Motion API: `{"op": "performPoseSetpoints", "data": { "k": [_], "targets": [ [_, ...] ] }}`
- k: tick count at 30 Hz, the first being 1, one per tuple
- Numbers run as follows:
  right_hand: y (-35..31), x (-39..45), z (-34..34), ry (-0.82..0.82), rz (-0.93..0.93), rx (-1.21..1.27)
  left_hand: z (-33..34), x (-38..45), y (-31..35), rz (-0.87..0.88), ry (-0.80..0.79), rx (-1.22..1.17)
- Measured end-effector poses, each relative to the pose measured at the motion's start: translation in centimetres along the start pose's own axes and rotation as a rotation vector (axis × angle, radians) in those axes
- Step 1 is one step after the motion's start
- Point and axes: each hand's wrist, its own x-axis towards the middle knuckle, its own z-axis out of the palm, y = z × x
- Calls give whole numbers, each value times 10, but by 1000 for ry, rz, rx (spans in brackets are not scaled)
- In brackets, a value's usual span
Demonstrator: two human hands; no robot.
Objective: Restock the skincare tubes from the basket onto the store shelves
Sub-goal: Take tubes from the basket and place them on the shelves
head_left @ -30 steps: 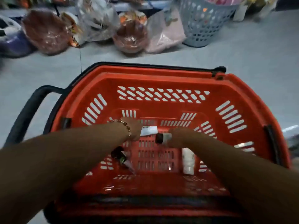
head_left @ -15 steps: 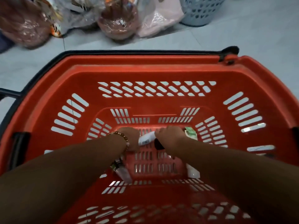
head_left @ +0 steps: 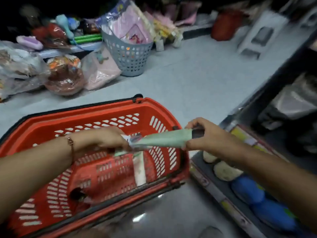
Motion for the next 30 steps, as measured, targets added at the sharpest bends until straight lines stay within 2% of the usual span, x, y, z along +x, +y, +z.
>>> {"op": "performPoseSetpoints", "data": {
  "k": [3, 6, 9, 11, 14, 17, 20, 23, 25, 30],
  "targets": [
    [7, -80, -50, 132, 203, 502, 20, -37, 82, 246, 13, -204],
    [17, -143, -85, 208, 298, 956, 42, -75, 150, 406, 20, -431],
    [26, -183, -103, 142, 282, 1241, 63, -112, 198, 493, -93, -668],
    [35, -199, -103, 66, 213, 1358, 82, -125, 224, 447, -190, -816],
    [48, -208, -95, -7, 150, 1436, 120, -136, 252, 282, -255, -1051],
    [48, -214, -91, 21, 172, 1439, 157, -136, 255, 152, -295, -1227],
    [47, -215, -87, 14, 150, 1395, 180, -133, 244, 87, -385, -1240],
    [54, -215, -82, 64, 111, 1361, 186, -140, 244, 125, -515, -1164],
    [56, -221, -83, 94, 89, 1336, 188, -147, 252, 170, -545, -1090],
    [58, -241, -87, 76, 41, 1253, 199, -161, 262, 318, -313, -919]
  ]
}}
